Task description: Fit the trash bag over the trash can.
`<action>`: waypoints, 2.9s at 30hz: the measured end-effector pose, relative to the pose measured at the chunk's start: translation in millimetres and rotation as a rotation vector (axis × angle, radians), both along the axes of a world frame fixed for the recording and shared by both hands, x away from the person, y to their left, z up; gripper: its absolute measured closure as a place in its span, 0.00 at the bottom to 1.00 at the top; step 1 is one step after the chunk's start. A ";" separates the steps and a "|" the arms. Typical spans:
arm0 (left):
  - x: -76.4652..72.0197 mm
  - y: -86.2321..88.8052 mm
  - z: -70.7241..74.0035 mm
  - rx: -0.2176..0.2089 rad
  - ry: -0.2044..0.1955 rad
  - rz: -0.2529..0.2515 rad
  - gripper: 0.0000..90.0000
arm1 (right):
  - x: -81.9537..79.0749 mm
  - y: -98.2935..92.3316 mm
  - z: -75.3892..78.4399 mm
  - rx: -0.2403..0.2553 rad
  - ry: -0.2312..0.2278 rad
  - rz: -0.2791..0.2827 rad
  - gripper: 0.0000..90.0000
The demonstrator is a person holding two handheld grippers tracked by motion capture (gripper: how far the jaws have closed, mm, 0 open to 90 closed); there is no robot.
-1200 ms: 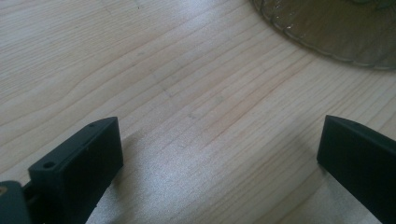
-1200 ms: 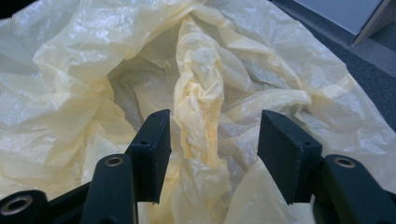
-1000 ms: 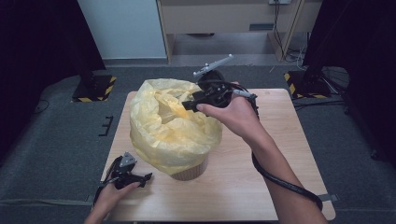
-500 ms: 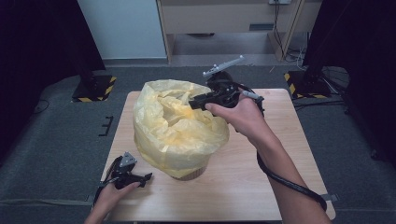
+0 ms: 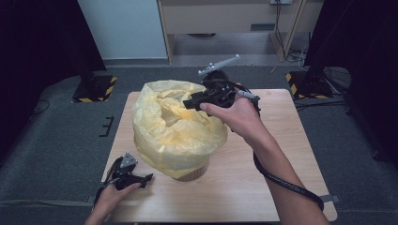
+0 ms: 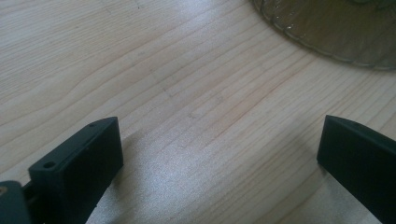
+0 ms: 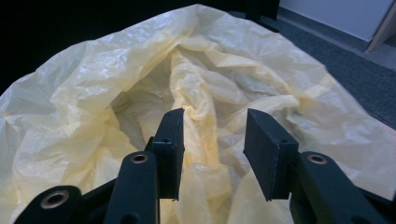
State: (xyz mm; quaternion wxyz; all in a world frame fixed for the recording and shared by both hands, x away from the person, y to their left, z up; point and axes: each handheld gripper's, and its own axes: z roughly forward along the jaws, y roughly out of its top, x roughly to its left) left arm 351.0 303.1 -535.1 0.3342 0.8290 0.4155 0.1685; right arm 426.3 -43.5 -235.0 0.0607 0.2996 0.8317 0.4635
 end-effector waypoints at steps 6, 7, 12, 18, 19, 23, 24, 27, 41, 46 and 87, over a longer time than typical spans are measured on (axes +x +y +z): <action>0.0 0.0 0.0 0.000 0.000 0.000 0.00 | 4.8 -21.4 0.4 0.013 0.000 -0.058 0.68; 0.0 0.0 0.0 0.000 0.000 0.000 0.00 | 5.6 -25.0 0.0 0.013 0.000 -0.066 0.70; 0.0 0.0 0.0 0.001 0.000 0.000 0.00 | 7.5 -41.0 -1.4 0.019 -0.001 -0.093 0.74; 0.0 0.0 0.0 0.000 0.000 0.000 0.00 | 9.8 -58.2 -8.0 0.017 0.010 -0.127 0.77; 0.0 0.0 0.0 0.000 0.000 0.000 0.00 | 10.4 -61.9 -10.0 0.020 0.014 -0.133 0.77; 0.0 0.0 0.0 0.000 0.000 0.000 0.00 | 12.5 -76.5 -18.2 0.032 0.025 -0.154 0.81; 0.0 0.0 0.0 0.000 0.000 0.000 0.00 | 12.9 -82.5 -23.9 0.031 0.034 -0.161 0.84; -0.1 -0.1 0.0 -0.002 0.001 0.001 0.00 | 12.9 -88.0 -32.2 0.026 0.046 -0.169 0.86; -0.1 -0.1 0.0 -0.001 0.001 0.001 0.00 | 14.7 -95.9 -100.3 0.032 0.147 -0.168 0.94; -0.1 -0.1 0.0 -0.002 0.001 0.001 0.00 | 11.4 -91.5 -111.2 0.052 0.171 -0.144 0.86; -7.3 1.3 44.7 -0.112 -0.021 0.080 0.12 | 4.4 -69.8 -146.3 0.075 0.245 -0.079 1.00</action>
